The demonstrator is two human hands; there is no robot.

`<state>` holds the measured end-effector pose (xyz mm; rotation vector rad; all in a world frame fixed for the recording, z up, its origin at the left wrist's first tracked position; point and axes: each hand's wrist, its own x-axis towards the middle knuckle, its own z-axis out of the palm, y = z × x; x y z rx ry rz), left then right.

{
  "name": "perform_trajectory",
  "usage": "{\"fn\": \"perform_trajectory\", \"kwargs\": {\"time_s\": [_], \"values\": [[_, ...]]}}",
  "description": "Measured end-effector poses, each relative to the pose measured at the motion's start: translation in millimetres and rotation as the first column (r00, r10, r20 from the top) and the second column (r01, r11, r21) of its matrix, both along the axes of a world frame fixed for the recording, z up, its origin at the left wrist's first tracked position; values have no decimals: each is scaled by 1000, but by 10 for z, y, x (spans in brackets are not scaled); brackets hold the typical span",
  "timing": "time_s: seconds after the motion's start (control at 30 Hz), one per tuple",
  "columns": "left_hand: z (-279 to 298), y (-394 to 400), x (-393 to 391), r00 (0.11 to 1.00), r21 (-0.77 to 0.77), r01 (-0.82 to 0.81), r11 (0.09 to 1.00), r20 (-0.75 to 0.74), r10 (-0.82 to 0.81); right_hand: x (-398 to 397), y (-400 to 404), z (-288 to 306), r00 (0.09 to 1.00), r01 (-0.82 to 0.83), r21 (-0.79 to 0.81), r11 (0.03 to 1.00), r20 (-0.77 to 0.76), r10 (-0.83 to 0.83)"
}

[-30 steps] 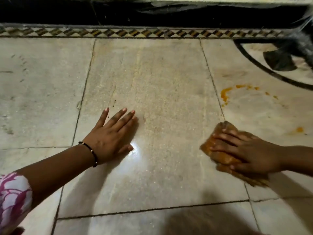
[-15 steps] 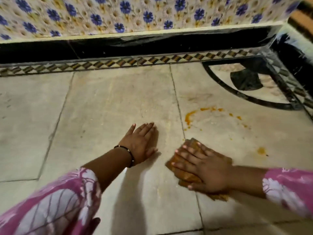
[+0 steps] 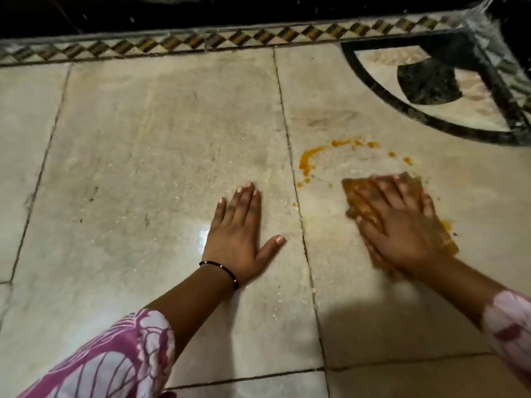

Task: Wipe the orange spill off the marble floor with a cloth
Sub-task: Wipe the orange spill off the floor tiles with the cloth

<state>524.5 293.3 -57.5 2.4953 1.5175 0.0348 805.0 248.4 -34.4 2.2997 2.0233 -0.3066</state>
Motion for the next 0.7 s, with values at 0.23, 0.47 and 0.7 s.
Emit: {"fn": "perform_trajectory", "kwargs": {"time_s": [0.23, 0.47, 0.7], "values": [[29, -23, 11, 1000, 8, -3, 1000, -4, 3, -864, 170, -23, 937, -348, 38, 937, -8, 349], [1, -25, -25, 1000, 10, 11, 1000, 7, -11, -83, -525, 1, 983, -184, -9, 983, 8, 184], [47, -23, 3, 999, -14, 9, 1000, -33, -9, -195, 424, 0, 999, -32, -14, 999, -1, 32]]}}
